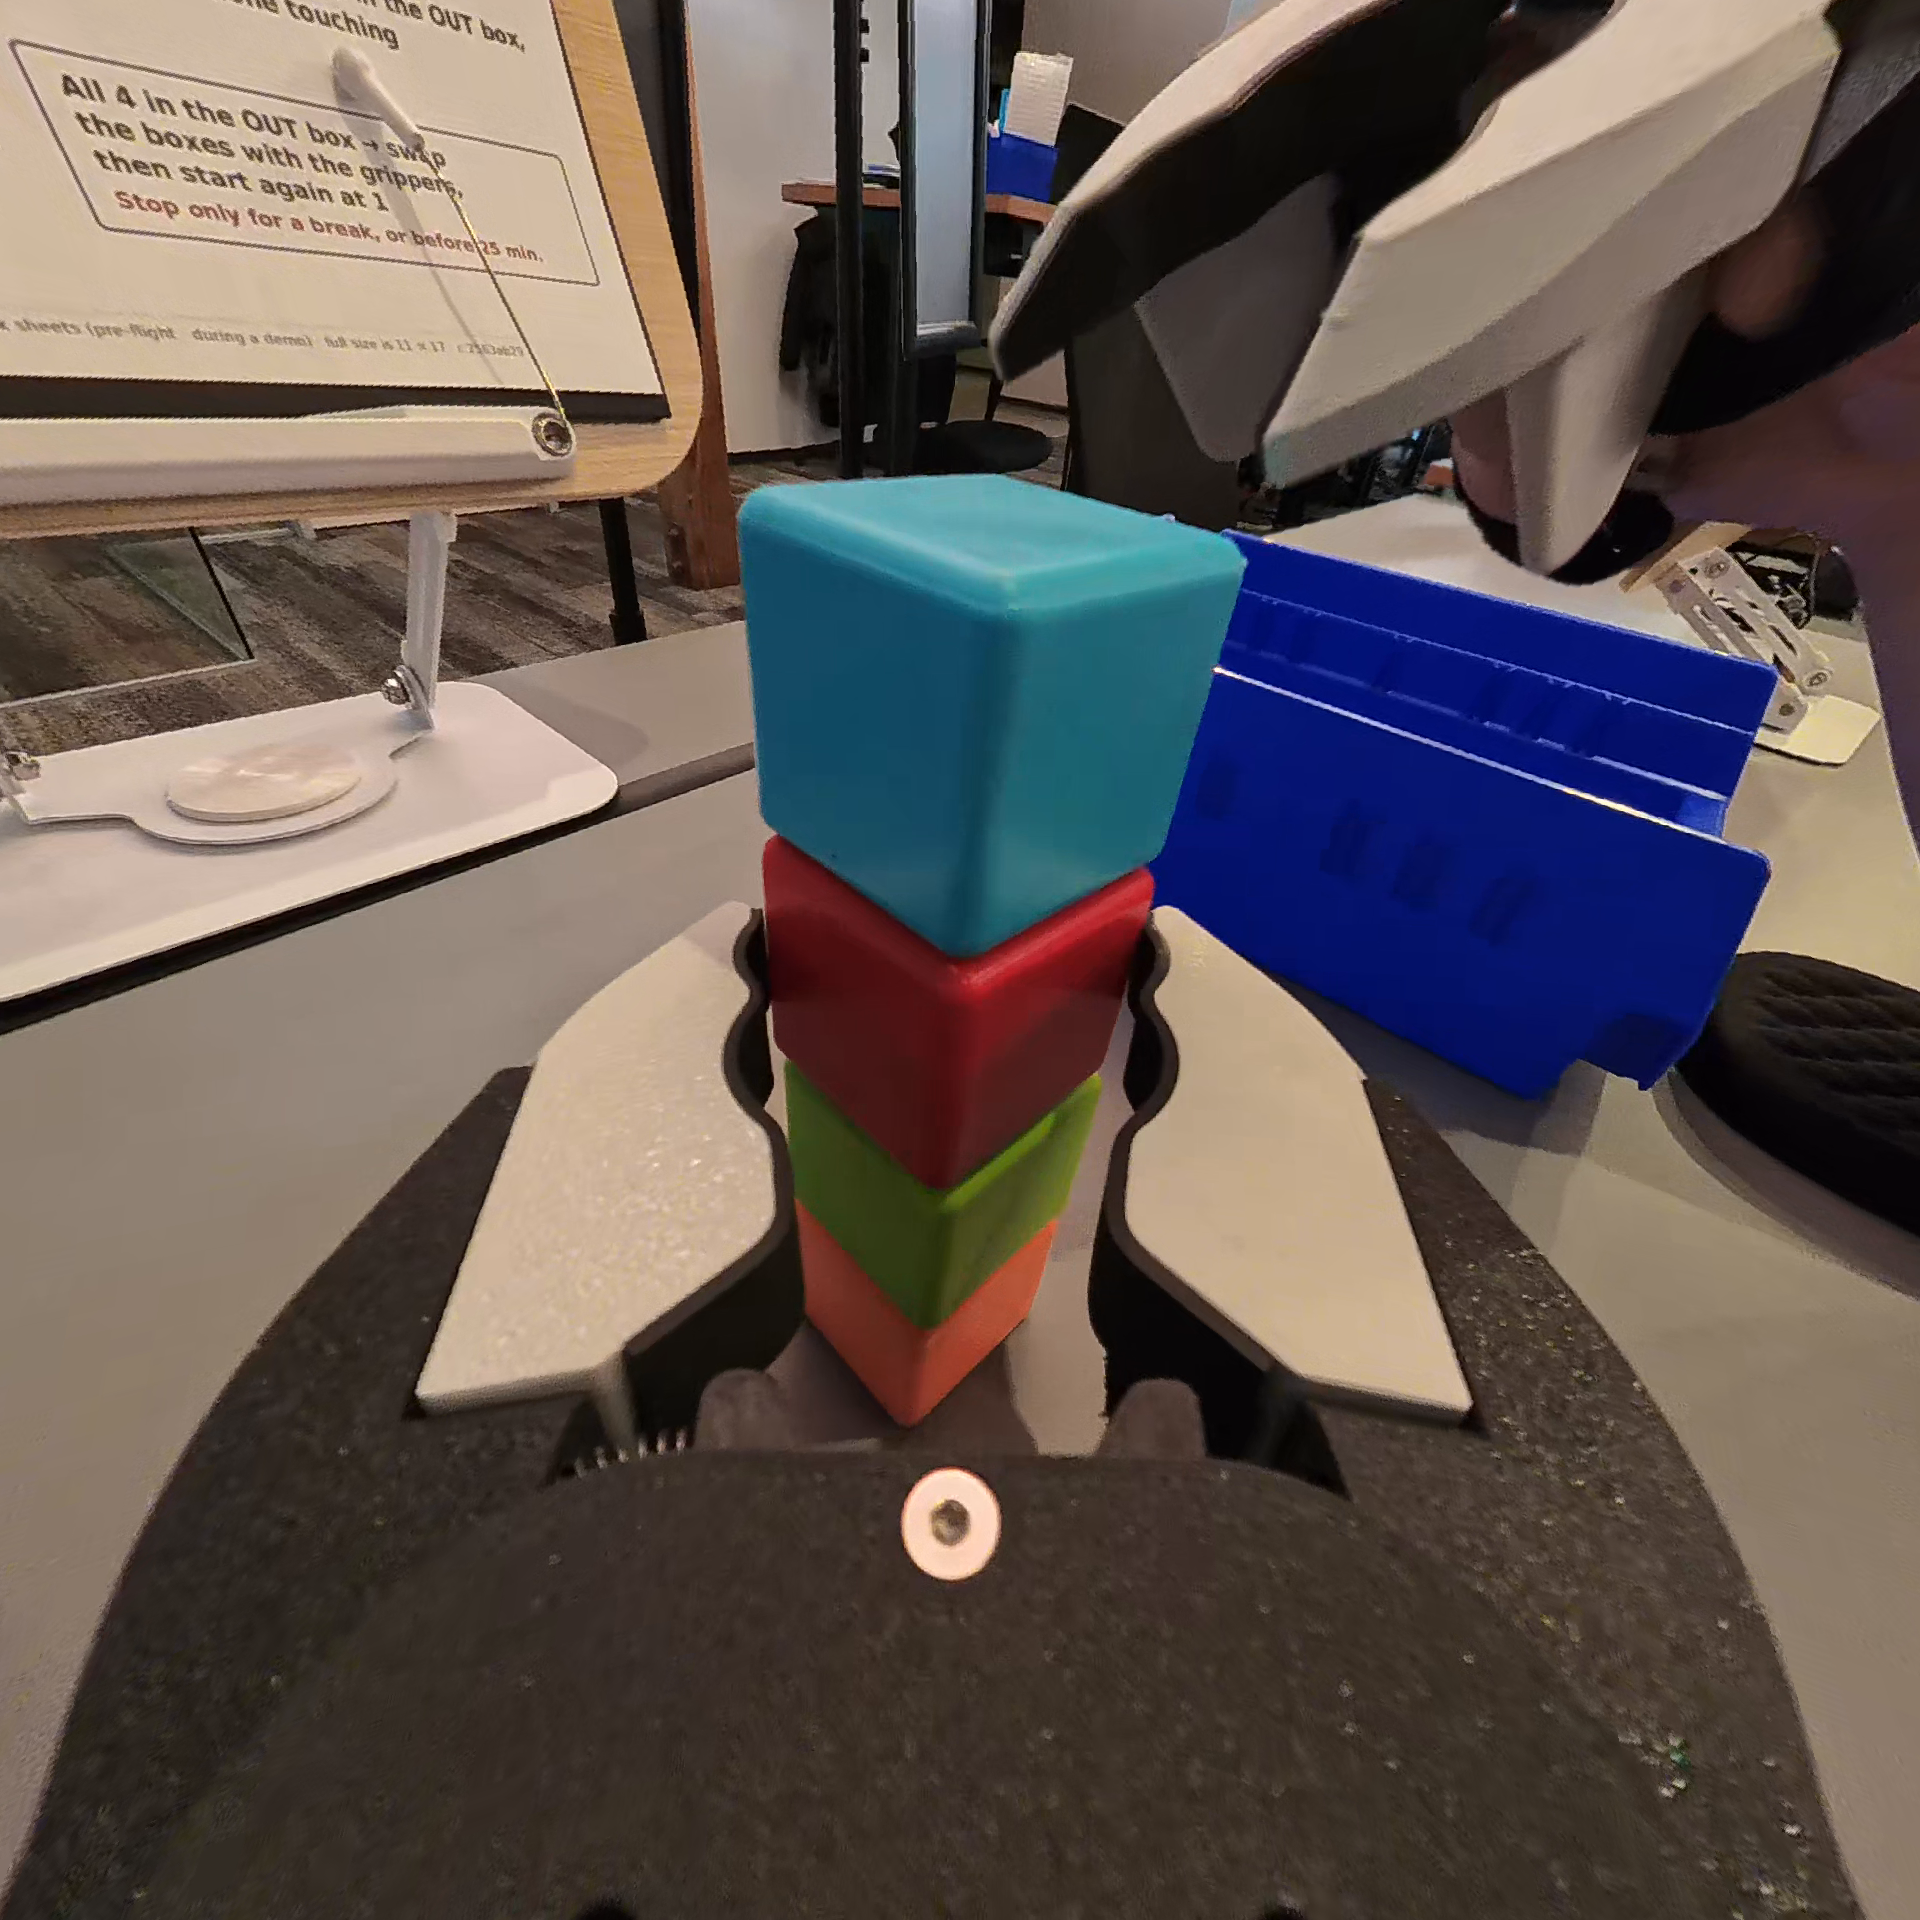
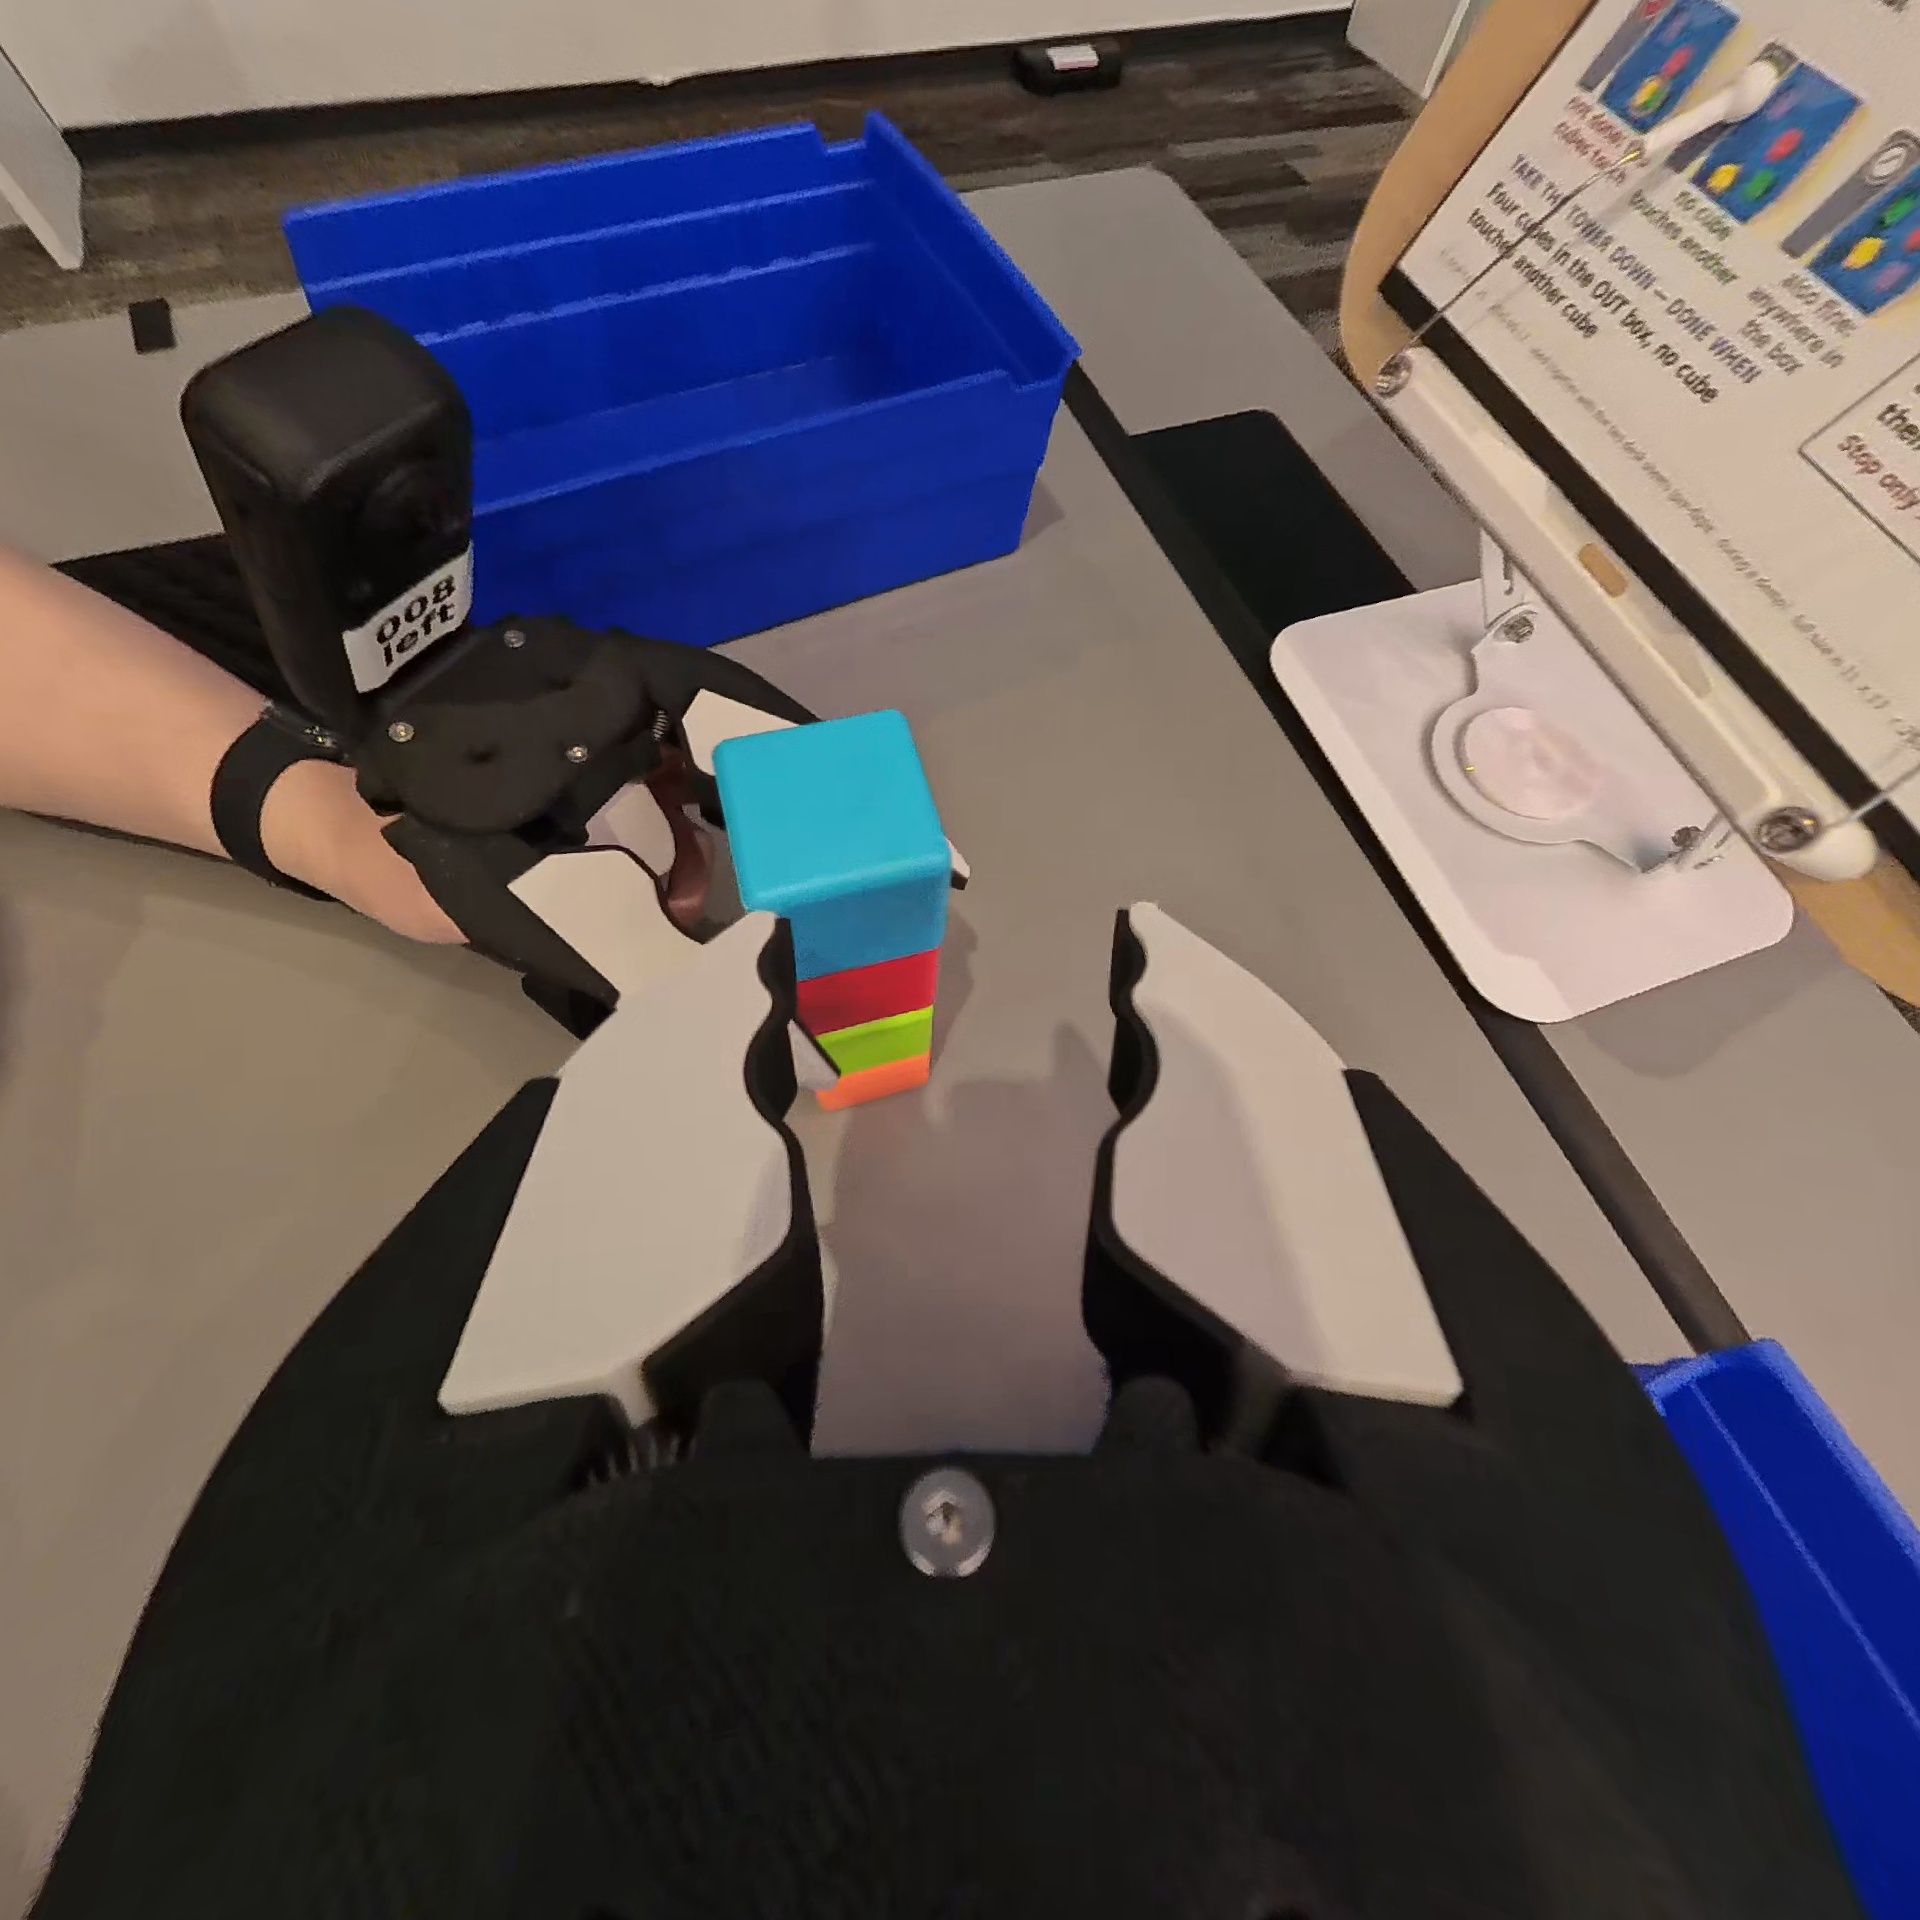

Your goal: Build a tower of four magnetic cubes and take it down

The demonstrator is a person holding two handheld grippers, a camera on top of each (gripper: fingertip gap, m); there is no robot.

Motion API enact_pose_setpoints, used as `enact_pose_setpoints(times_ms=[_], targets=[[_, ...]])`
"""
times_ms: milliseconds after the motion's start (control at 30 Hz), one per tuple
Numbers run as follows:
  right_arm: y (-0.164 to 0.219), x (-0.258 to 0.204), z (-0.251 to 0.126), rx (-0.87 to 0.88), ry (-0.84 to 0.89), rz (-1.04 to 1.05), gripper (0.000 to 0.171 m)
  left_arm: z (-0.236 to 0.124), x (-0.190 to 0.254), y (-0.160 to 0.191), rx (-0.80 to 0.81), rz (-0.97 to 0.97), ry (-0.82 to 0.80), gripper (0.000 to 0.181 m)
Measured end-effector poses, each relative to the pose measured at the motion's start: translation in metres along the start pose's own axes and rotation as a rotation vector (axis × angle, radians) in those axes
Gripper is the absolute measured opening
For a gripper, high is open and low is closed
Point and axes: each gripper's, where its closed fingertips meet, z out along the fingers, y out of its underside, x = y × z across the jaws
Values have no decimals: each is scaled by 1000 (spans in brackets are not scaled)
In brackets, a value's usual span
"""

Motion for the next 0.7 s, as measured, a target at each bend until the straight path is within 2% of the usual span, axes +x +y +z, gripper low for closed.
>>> enact_pose_setpoints(times_ms=[300,433,467,533,700], targets=[[-10,-21,17,39,-95,6,67,1,1,1,-18,22,0,66],[-1,-23,34,6,-104,-12,68,1,1,1,-22,24,-4,66],[1,-23,37,-6,-101,-18,67,1,1,1,-24,24,-4,66],[1,-24,40,-2,-101,-35,51,1,1,1,-26,25,-6,66],[3,-25,39,-30,-96,-49,50,2,0,2,-33,41,-24,65]])
